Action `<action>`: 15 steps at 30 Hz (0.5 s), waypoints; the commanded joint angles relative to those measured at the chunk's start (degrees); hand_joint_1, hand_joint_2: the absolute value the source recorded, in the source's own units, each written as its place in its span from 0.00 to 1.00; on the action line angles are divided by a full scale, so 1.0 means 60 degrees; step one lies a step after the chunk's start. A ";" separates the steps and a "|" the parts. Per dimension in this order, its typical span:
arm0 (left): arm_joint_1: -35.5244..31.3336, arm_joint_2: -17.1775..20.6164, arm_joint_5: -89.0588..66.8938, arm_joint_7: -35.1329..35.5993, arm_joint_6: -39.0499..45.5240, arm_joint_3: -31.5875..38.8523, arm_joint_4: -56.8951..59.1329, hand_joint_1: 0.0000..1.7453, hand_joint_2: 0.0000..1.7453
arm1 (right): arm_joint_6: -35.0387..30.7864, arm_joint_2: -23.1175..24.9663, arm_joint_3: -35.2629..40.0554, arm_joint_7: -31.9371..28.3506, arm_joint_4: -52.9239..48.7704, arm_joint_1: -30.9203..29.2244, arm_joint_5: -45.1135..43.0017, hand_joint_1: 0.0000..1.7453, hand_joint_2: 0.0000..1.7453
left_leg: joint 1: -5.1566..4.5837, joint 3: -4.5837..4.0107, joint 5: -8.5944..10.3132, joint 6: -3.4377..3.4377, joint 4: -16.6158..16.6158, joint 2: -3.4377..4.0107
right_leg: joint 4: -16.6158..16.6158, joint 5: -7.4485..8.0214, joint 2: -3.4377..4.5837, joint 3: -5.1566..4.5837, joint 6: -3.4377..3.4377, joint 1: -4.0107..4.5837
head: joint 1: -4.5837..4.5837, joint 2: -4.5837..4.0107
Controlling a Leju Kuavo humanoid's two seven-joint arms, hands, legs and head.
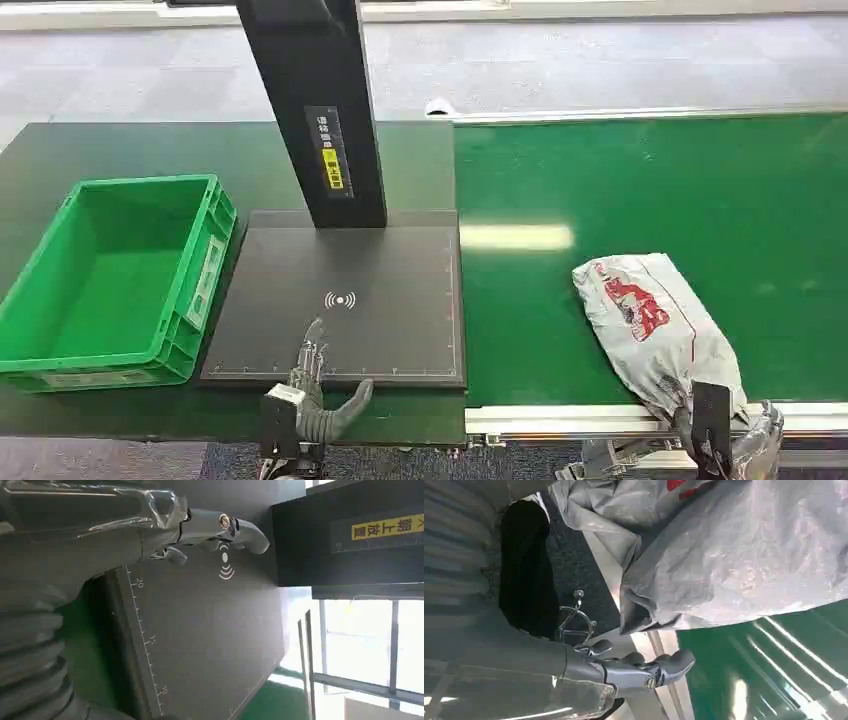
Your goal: Moved the parcel from conveyor to table for the left to box.
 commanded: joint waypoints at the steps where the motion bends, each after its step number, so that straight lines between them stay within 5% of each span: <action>1: -0.0114 0.0236 0.0038 0.0047 0.0013 -0.0208 0.0469 0.00 1.00 | 0.0374 0.0056 -0.0241 -0.0264 0.0896 -0.0165 -0.0094 1.00 1.00 | 0.0007 -0.0016 0.0010 0.0001 -0.0006 -0.0004 | -0.0014 0.0011 -0.0012 -0.0008 -0.0006 0.0009 | 0.0000 0.0000; 9: -0.0164 0.0246 0.0084 0.0047 0.0067 -0.0258 0.0399 0.00 1.00 | 0.1050 0.0642 -0.0070 -0.1444 -0.0381 0.0042 -0.0523 1.00 1.00 | 0.0010 -0.0033 0.0011 0.0005 -0.0006 0.0010 | -0.0014 0.0018 0.0002 -0.0025 -0.0002 0.0011 | 0.0000 0.0004; 10: -0.0028 0.0213 0.0241 0.0047 -0.0101 -0.0129 -0.0212 0.00 1.00 | 0.1256 0.0955 0.0314 -0.2697 -0.1514 0.0266 -0.0728 1.00 1.00 | 0.0006 -0.0025 0.0007 0.0005 -0.0002 0.0016 | -0.0005 0.0013 0.0007 -0.0022 -0.0001 0.0007 | 0.0000 0.0004; 11: -0.0003 0.0217 0.0318 0.0047 -0.0268 0.0002 -0.0292 0.00 1.00 | 0.1257 0.1213 0.0507 -0.2770 -0.2119 0.0320 -0.0684 1.00 1.00 | 0.0002 -0.0033 0.0005 0.0004 0.0003 0.0021 | 0.0006 0.0009 0.0013 -0.0033 0.0000 0.0002 | 0.0000 0.0000; 12: 0.0005 0.0231 0.0166 0.0047 -0.0266 0.0158 -0.0370 0.00 1.00 | 0.1761 0.1755 0.1198 -0.1649 -0.4213 0.0776 -0.0359 1.00 1.00 | 0.0009 -0.0051 0.0007 0.0001 0.0005 0.0034 | 0.0005 0.0016 0.0022 -0.0055 -0.0007 0.0010 | -0.0004 0.0000; 15: 0.0104 0.0265 0.0173 0.0047 -0.0462 0.0484 -0.0665 0.00 1.00 | 0.1994 0.2005 0.2042 -0.1277 -0.5741 0.1118 -0.0333 1.00 1.00 | 0.0001 -0.0081 0.0009 -0.0002 0.0005 0.0054 | 0.0021 0.0017 0.0044 -0.0091 -0.0011 0.0002 | 0.0000 0.0004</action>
